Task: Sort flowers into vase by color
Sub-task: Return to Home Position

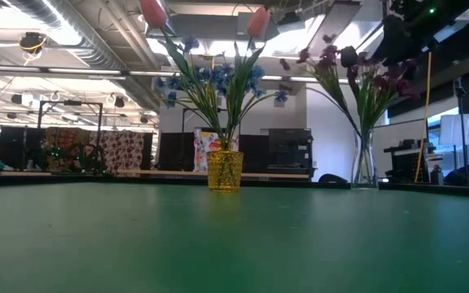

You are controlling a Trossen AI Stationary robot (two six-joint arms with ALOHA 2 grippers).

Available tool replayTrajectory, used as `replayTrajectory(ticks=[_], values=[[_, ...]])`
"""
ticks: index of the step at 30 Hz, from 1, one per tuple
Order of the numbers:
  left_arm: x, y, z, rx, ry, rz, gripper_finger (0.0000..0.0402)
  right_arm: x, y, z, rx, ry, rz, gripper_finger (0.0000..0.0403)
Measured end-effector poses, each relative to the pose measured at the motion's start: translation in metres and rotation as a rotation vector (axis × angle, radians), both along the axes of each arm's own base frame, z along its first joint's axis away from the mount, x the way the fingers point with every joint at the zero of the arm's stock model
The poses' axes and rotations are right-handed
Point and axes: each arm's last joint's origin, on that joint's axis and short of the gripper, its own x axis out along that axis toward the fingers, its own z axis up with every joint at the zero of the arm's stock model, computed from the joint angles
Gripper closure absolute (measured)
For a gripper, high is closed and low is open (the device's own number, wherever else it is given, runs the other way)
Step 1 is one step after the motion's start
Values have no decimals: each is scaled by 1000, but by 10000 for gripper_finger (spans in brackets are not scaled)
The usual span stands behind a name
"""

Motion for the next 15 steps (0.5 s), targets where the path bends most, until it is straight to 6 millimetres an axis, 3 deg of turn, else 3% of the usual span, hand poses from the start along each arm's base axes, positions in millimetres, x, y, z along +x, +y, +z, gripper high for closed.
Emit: replayTrajectory(ticks=[7,15], values=[[0,0,0,-1,0,0,227,0,3,8,-67,-54,73,113],[0,1,0,4,0,35,227,3,10,20,-133,-172,301,113]])
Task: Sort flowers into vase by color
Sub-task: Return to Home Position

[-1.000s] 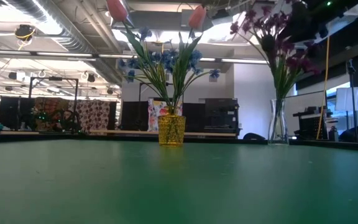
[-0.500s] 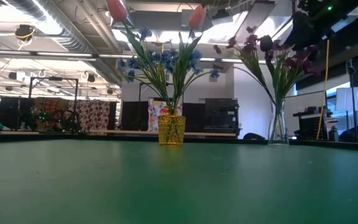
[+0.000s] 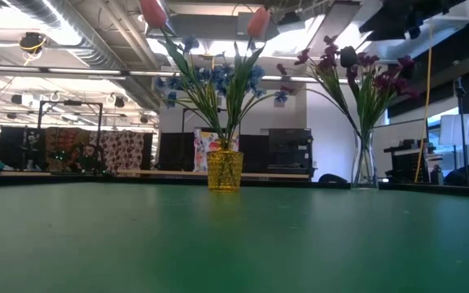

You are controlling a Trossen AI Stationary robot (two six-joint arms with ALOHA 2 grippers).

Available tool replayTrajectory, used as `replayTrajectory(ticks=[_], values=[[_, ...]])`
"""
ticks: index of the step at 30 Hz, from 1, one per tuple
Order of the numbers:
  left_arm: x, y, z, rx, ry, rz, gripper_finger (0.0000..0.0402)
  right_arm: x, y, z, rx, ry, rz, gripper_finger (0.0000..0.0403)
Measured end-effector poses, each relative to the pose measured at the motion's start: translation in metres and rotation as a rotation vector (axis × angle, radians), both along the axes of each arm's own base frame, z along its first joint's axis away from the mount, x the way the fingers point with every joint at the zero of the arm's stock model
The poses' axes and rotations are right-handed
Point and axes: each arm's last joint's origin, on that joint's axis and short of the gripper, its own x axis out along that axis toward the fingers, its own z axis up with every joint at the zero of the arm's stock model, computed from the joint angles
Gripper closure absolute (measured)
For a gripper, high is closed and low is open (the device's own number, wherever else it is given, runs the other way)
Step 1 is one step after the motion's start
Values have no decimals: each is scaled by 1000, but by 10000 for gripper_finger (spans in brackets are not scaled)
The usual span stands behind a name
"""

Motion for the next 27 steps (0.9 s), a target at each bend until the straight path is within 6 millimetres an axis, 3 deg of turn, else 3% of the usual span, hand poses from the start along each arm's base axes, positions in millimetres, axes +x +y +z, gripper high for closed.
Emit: replayTrajectory(ticks=[9,19,27], values=[[0,2,0,5,1,21,227,-6,9,3,-61,6,46,113],[5,19,0,3,2,56,227,-18,47,47,-152,-140,264,114],[6,23,0,2,2,53,227,-2,53,46,-51,-176,367,114]])
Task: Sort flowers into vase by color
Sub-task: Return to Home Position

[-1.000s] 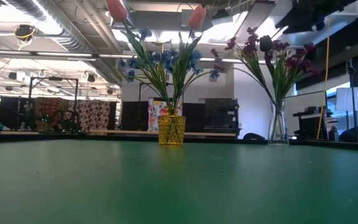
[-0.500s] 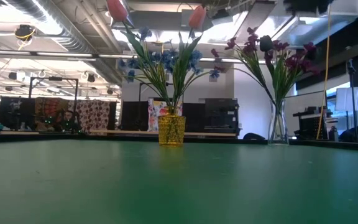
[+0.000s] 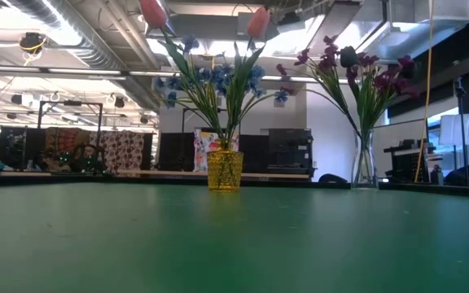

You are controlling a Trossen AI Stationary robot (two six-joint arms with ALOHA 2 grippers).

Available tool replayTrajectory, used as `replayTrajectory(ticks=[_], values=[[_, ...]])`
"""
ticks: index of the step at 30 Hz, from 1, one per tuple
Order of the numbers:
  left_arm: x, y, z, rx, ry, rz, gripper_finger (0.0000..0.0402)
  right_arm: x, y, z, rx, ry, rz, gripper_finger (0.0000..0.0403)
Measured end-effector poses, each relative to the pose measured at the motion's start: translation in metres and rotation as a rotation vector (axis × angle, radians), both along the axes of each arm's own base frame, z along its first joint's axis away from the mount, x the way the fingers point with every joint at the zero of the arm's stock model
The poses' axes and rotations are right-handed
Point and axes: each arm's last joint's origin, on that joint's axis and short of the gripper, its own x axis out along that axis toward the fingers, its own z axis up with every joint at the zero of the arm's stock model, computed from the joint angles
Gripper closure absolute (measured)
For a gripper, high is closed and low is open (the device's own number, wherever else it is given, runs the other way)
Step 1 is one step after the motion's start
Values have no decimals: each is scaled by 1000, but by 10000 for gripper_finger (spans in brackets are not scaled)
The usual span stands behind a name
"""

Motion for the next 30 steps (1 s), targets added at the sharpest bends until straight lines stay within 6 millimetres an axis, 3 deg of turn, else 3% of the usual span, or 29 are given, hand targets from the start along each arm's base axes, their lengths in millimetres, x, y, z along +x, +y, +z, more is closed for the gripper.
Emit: replayTrajectory(ticks=[8,15,22,30], values=[[0,0,0,0,1,-1,227,45,-1,-15,28,161,-105,114],[0,0,-3,1,28,0,227,84,18,-34,-25,332,-214,114],[-1,-1,-7,-4,64,-1,227,99,49,-57,-46,421,-384,114],[-1,-1,-7,-2,68,-1,227,100,59,-117,-62,410,-532,114]])
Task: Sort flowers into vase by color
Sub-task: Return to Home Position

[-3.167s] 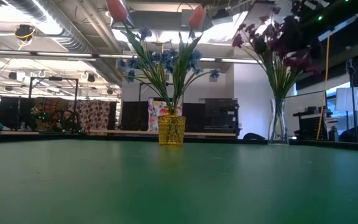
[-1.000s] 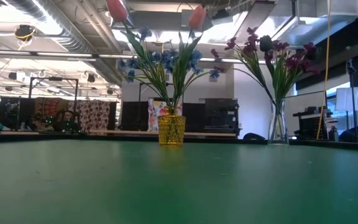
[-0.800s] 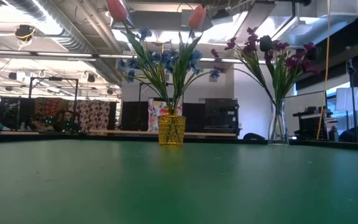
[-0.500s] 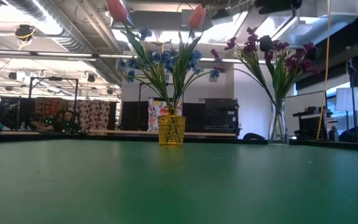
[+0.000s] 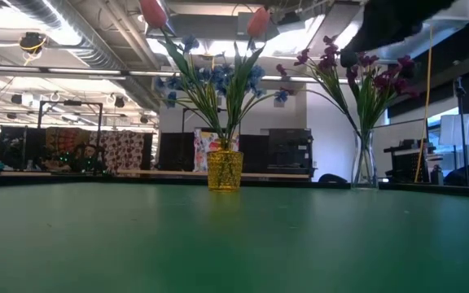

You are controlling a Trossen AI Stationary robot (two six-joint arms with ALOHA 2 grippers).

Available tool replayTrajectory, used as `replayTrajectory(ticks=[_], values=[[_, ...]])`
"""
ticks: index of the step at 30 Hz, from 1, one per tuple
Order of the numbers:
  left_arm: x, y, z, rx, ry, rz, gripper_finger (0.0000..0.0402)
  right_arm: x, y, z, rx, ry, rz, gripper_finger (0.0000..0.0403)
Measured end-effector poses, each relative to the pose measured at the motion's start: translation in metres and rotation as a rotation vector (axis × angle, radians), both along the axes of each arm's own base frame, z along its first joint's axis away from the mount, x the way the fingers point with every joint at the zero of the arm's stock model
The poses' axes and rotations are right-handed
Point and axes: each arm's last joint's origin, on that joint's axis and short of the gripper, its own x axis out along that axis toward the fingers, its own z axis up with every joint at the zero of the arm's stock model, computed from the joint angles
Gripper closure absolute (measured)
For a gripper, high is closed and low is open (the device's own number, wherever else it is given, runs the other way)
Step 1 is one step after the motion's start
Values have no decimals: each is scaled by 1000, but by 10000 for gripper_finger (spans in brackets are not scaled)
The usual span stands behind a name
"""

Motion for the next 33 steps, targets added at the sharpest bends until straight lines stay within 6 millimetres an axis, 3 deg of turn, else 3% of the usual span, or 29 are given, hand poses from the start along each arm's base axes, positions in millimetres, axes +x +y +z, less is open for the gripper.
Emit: replayTrajectory(ticks=[5,10,20,27,33], values=[[0,0,-1,1,6,0,227,-2,-3,-30,-147,7,-148,117],[0,-1,-1,2,7,-2,227,-2,-12,-35,-196,14,-232,151],[-1,-1,-2,0,22,-3,227,-4,-38,-21,-4,-103,-77,231],[-6,-7,-2,64,58,43,227,-19,-34,-4,56,-234,93,239],[-21,-14,10,92,53,42,229,-44,-31,-2,90,-351,255,240]])
